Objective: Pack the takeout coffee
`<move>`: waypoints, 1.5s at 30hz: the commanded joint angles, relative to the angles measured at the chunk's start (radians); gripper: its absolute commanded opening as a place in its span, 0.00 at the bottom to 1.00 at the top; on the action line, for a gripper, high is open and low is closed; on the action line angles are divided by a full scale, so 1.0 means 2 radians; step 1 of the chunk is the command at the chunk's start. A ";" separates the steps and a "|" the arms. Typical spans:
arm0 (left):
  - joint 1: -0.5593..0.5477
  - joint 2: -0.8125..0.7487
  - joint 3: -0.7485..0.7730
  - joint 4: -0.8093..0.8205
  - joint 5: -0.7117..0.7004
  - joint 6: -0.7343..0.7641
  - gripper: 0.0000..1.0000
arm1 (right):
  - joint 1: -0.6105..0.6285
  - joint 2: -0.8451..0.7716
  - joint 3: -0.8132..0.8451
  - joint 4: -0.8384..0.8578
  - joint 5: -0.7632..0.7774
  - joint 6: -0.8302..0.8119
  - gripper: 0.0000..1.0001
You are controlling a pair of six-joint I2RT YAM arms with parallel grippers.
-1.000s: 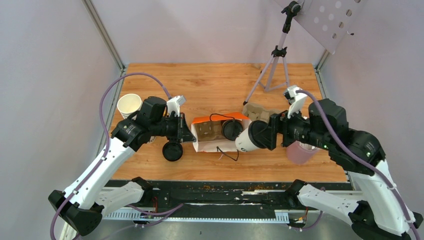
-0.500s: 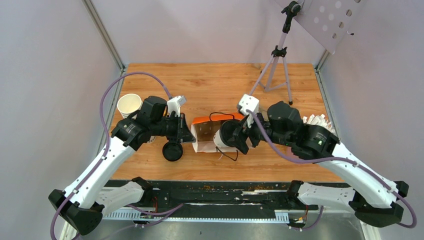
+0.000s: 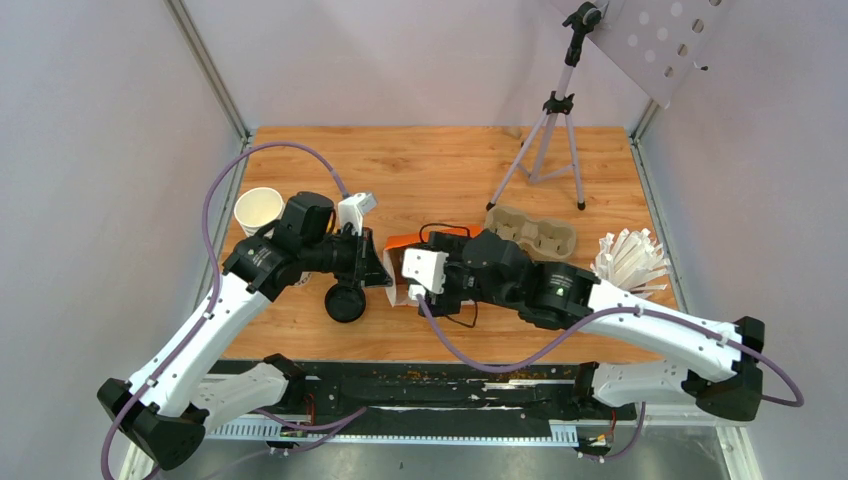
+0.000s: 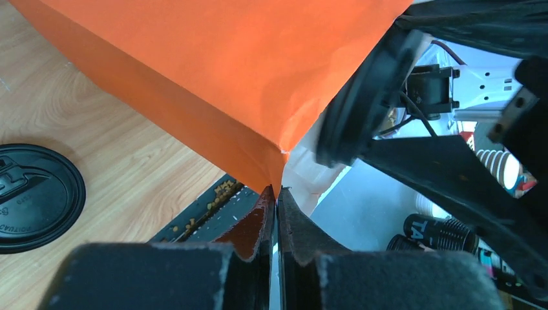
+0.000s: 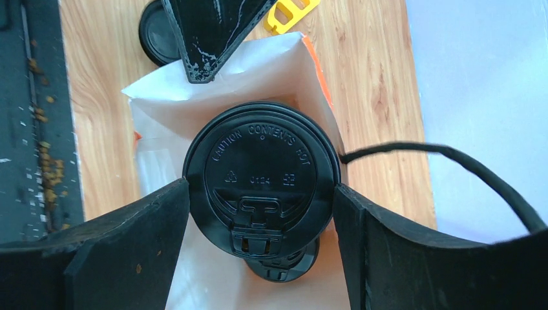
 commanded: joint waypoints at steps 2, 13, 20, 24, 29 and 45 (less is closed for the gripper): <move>0.000 -0.014 -0.005 0.019 0.016 0.020 0.10 | 0.002 0.020 -0.017 0.061 0.004 -0.095 0.79; 0.000 -0.020 -0.022 0.025 0.021 0.024 0.11 | 0.002 0.032 -0.084 0.108 -0.005 -0.192 0.79; 0.000 -0.015 -0.018 0.012 0.013 0.033 0.12 | 0.003 0.050 -0.102 0.143 0.007 -0.228 0.78; 0.000 -0.013 -0.018 0.010 0.013 0.031 0.11 | 0.002 0.058 -0.114 0.158 0.012 -0.243 0.78; 0.000 -0.012 -0.016 0.011 0.012 0.026 0.11 | 0.001 0.067 -0.135 0.191 0.025 -0.253 0.79; 0.000 -0.002 -0.014 -0.007 -0.007 0.020 0.08 | -0.026 0.091 -0.164 0.248 0.025 -0.269 0.77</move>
